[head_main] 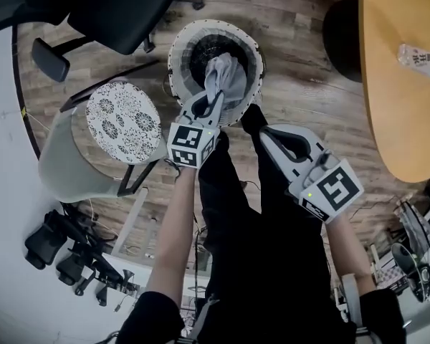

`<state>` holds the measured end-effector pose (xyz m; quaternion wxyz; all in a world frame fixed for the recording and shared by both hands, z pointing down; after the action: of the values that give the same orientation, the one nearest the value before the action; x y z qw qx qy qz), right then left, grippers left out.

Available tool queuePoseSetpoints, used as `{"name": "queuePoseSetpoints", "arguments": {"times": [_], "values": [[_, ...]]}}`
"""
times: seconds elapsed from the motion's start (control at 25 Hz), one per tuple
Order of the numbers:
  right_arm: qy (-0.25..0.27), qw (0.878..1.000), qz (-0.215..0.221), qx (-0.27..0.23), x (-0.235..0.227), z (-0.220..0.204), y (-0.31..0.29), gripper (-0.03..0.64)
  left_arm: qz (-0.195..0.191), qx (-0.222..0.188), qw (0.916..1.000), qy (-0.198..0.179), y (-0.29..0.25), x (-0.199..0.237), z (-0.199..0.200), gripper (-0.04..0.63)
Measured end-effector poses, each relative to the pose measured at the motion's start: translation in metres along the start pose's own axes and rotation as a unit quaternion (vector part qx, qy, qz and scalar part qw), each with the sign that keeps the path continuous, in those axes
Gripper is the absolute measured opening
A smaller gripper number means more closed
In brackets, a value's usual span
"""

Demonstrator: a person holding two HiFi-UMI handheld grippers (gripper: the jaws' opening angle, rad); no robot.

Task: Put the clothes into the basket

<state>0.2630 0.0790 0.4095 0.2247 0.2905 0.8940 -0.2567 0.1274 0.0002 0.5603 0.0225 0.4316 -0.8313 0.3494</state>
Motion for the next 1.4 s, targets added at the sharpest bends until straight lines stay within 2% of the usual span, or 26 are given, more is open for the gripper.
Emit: {"name": "queuePoseSetpoints", "arguments": {"times": [0.36,0.6,0.88,1.2,1.4], "values": [[-0.013,1.0,-0.014,0.002,-0.032,-0.026,-0.009,0.017,-0.004,0.029,0.9996,0.006,-0.058,0.017,-0.05,0.04],[-0.024,0.999,-0.021,0.018,-0.053,-0.053,-0.012,0.017,-0.011,0.045,0.9987,-0.022,-0.096,0.04,-0.085,0.04],[-0.038,0.998,-0.043,0.019,-0.076,-0.073,-0.01,0.017,-0.013,0.079,0.9963,-0.031,-0.132,0.055,-0.12,0.04],[-0.05,0.997,-0.057,0.027,-0.088,-0.093,0.0,0.017,-0.001,0.108,0.994,-0.011,-0.166,0.071,-0.161,0.04],[-0.052,0.996,-0.057,0.037,-0.092,-0.106,0.0,0.017,0.001,0.117,0.9931,0.013,-0.18,0.079,-0.18,0.04]]}}
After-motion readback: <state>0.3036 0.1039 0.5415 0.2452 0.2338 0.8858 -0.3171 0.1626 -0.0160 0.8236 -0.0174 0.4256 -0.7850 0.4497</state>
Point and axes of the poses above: the fingertips, and each gripper's own axes: y backward along the fingers, x to its left, z out of its top, the point moved 5 cm from there along y, backward along the fingers, and after that the axes turned 8 degrees about -x, right-handed, at the moved point
